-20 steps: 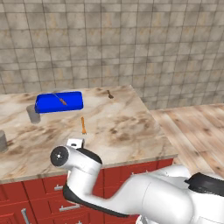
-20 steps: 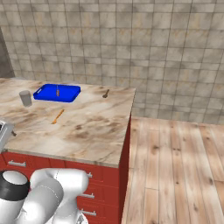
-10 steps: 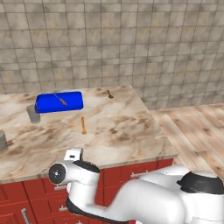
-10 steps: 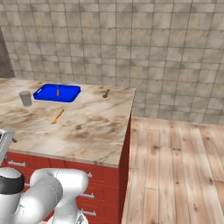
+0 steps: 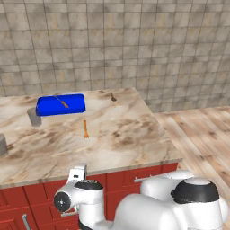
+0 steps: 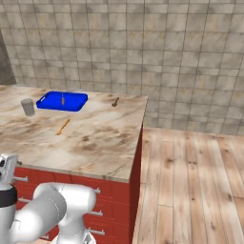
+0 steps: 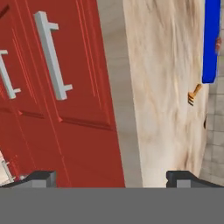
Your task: Take the tongs from the drawer on the left and place them on the dining counter next to the tray containing the kebab skewer.
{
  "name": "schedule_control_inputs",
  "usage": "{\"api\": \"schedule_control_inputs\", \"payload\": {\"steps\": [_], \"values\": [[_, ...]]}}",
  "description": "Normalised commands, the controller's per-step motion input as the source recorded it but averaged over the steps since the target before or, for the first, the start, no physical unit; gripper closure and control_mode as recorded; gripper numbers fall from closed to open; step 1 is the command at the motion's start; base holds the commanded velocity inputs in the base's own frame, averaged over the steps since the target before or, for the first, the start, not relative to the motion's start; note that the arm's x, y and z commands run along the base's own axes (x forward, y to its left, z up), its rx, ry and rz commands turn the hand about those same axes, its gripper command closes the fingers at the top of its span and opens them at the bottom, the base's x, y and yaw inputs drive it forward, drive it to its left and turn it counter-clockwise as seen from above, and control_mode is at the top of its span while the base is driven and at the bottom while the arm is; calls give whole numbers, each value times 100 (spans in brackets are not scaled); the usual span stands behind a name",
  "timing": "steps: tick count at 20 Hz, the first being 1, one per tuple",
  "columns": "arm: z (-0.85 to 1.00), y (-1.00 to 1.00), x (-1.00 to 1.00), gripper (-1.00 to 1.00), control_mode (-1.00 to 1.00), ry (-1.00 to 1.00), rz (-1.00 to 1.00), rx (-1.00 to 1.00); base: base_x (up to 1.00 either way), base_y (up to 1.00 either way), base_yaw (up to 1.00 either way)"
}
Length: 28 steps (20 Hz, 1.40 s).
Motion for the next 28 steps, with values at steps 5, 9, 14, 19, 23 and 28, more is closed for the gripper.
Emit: {"api": "schedule_control_inputs", "payload": {"steps": [5,9,14,19,23,28], "values": [[-35,1,-1,-100,-100,-14,1,-3,0,0,0],[-27,20,-1,-100,-100,-19,0,-4,0,0,0],[-24,26,0,-100,-100,-13,0,-3,0,0,0],[-17,26,0,-100,-100,-10,0,-2,0,0,0],[-15,20,0,-100,-100,-6,0,0,0,0,0],[-24,11,4,-100,-100,-2,0,0,0,0,0]]}}
